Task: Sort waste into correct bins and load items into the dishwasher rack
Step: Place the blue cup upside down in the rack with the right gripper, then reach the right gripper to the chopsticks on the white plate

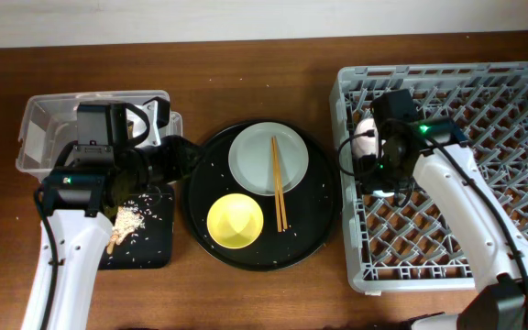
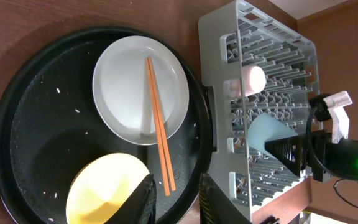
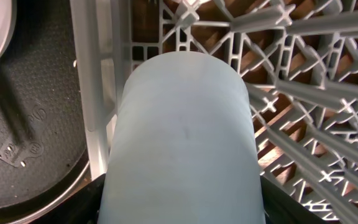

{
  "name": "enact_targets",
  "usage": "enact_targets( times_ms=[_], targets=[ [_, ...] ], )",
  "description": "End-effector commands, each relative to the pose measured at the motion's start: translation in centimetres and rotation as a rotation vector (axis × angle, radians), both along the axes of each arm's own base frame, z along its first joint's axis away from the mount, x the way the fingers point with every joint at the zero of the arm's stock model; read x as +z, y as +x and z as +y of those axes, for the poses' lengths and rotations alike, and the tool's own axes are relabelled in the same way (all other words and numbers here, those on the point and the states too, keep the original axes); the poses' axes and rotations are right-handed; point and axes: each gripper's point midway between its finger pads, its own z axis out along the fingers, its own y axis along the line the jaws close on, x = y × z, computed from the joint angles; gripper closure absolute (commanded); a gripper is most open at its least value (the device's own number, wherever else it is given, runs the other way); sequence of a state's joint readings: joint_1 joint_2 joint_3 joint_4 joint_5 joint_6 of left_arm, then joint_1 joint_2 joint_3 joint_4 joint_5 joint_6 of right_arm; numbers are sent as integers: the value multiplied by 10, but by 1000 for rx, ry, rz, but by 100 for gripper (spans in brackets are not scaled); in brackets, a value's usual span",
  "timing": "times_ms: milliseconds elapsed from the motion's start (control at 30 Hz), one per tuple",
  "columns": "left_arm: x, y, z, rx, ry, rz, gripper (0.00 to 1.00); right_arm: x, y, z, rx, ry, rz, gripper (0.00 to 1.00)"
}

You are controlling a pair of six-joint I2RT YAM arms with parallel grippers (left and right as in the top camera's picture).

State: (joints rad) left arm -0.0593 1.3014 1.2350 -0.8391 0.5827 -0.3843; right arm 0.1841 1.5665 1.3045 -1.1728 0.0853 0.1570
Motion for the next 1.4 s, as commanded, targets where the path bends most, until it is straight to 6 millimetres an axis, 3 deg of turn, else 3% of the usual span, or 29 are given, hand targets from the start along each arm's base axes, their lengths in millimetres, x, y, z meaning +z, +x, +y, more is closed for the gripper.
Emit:
enact_targets(
  times_ms=[0, 167, 367, 433, 533, 600, 633, 667, 700, 900, 1067, 1133, 1367],
  targets=[
    [2, 0, 1, -8, 15, -21, 77, -2, -1, 2, -3, 2, 4, 29],
    [2, 0, 1, -8, 15, -21, 77, -2, -1, 2, -3, 2, 4, 17],
    [8, 3, 3, -18, 31, -64, 78, 0, -1, 6, 0, 26, 3, 16],
    [9, 6, 14, 31, 88, -86, 77, 7, -1, 20, 12, 105, 6, 16],
    [9, 13, 52, 185, 268, -124, 75, 24, -1, 65, 118, 324, 4, 16],
    [11, 14, 75, 279, 374, -140, 66, 30, -2, 89, 182, 401, -7, 19],
    [10, 13, 84, 311, 412, -139, 43, 31, -2, 99, 205, 411, -15, 19],
    [6, 9, 90, 328, 443, -116, 13, 32, -1, 111, 245, 416, -35, 21],
    [4, 7, 90, 325, 447, -102, 1, 34, 0, 120, 271, 420, -50, 23],
    [2, 6, 90, 324, 448, -95, 0, 35, 11, 143, 257, 371, -130, 29],
    [2, 6, 90, 323, 449, -95, 0, 22, 16, 163, 285, 321, -156, 41],
    [2, 6, 91, 324, 449, -95, 0, 12, 14, 173, 305, 314, -132, 44],
    [2, 6, 91, 324, 449, -95, 0, -35, 15, 173, 232, 225, -29, 45]
  ],
)
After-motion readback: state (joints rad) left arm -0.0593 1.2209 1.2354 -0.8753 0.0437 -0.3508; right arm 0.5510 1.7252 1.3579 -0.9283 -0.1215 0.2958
